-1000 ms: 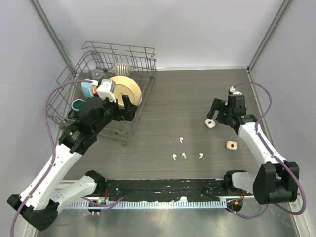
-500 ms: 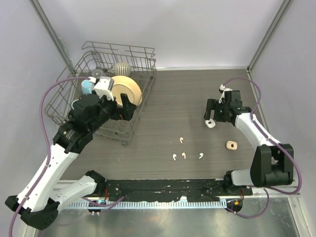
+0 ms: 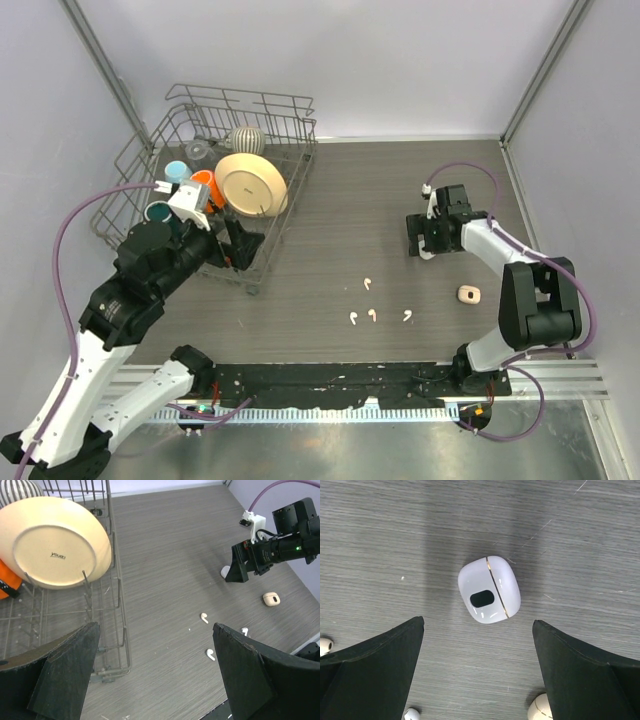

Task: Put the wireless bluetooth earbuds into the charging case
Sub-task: Pick up the charging case at the center of the board.

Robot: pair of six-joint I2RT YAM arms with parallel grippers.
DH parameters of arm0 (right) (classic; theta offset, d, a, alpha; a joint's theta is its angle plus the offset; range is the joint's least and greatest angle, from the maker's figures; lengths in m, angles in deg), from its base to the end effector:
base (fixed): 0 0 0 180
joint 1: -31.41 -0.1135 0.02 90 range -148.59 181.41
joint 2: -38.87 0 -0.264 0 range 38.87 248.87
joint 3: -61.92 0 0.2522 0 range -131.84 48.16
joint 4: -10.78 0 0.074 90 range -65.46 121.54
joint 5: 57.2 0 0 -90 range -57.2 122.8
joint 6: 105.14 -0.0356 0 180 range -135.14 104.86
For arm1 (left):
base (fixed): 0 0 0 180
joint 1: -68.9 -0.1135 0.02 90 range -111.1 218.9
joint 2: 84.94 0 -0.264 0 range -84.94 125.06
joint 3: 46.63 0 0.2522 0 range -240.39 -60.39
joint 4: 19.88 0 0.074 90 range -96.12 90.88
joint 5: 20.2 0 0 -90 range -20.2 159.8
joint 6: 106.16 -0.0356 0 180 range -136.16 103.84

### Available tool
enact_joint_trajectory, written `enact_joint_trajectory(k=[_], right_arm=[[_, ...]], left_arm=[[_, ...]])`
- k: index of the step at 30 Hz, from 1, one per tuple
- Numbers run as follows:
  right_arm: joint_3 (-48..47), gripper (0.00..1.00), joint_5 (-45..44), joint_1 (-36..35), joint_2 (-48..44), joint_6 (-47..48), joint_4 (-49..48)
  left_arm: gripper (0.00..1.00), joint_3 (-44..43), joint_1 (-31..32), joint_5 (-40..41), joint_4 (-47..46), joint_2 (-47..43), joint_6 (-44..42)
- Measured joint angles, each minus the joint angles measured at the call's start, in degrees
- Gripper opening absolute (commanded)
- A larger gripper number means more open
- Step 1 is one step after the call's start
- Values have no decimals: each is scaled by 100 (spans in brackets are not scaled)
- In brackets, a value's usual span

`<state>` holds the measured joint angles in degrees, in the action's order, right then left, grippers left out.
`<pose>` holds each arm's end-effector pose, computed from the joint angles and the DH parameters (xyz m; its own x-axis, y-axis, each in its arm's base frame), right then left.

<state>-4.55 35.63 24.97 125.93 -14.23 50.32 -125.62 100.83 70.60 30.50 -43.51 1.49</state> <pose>0.2950 0.0351 0.1935 -0.8594 -0.1130 -0.4987 -0.1501 0.9881 0.0349 0.1096 -0.0677 0.4176 -0.3363 -0.1477 -0.9301 0.4358 0.8511 -0.2927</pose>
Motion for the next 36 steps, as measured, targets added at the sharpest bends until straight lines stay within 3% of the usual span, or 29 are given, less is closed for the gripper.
enact_joint_trajectory(k=[10,17,23,31,36], right_arm=[[-295,85,-337,-37,697,243,-22],[-481,68,-267,-46,1073,308,-98],[-557,67,-212,-168,1161,260,-151],[-557,75,-367,-468,1163,-24,-146],[-446,70,-496,-511,1091,-267,-232]], left_arm=[[100,70,0,17,221,13,-61],[100,98,0,-192,229,179,-59],[100,101,0,-260,306,304,-59],[100,109,0,-258,321,319,-59],[100,109,0,-258,363,398,-57]])
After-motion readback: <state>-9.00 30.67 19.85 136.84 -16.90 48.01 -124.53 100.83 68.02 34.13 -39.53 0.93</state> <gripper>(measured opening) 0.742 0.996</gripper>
